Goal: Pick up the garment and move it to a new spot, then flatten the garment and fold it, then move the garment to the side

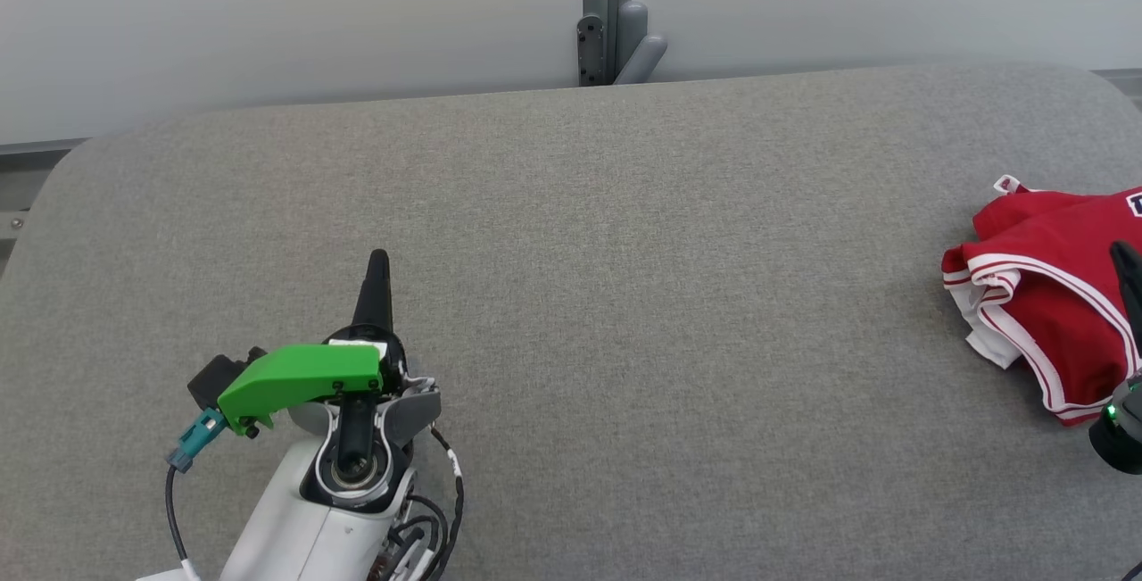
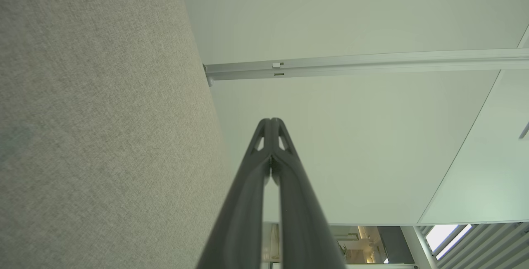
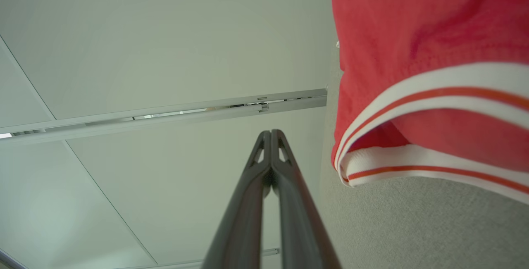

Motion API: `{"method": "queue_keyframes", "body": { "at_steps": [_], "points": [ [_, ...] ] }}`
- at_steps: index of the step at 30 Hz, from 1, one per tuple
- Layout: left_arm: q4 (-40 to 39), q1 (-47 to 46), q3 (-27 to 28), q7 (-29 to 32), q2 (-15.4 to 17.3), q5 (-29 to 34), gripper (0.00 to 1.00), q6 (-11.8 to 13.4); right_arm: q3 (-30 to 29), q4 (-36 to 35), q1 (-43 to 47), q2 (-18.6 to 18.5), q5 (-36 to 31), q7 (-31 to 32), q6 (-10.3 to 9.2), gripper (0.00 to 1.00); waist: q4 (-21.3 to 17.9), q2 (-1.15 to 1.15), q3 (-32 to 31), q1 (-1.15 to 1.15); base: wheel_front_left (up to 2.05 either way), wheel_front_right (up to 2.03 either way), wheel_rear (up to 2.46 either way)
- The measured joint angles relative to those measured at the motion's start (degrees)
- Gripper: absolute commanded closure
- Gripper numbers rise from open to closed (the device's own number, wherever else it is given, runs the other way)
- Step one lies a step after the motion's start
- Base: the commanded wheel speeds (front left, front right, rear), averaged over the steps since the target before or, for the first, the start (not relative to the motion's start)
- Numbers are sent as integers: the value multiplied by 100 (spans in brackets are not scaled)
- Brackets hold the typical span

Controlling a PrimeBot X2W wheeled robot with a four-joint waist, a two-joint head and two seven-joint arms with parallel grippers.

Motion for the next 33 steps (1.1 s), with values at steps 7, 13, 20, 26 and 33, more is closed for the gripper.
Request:
{"method": "queue_keyframes", "body": {
  "at_steps": [7,13,20,26,33],
  "points": [
    [0,-1,0,0,0,0,100,0,0,0,-1,0,0,0,0,100,0,0,0,0,0,0,0],
    [0,-1,0,0,0,0,100,-1,1,0,-1,0,0,0,0,100,0,0,0,0,0,0,0],
    [0,-1,0,0,0,0,100,-1,1,0,-1,0,0,0,0,100,0,0,0,0,0,0,0],
    [0,-1,0,0,0,0,100,-1,1,0,-1,0,0,0,0,100,0,0,0,0,0,0,0],
    [0,-1,0,0,0,0,100,-1,1,0,-1,0,0,0,0,100,0,0,0,0,0,0,0]
  ]
}}
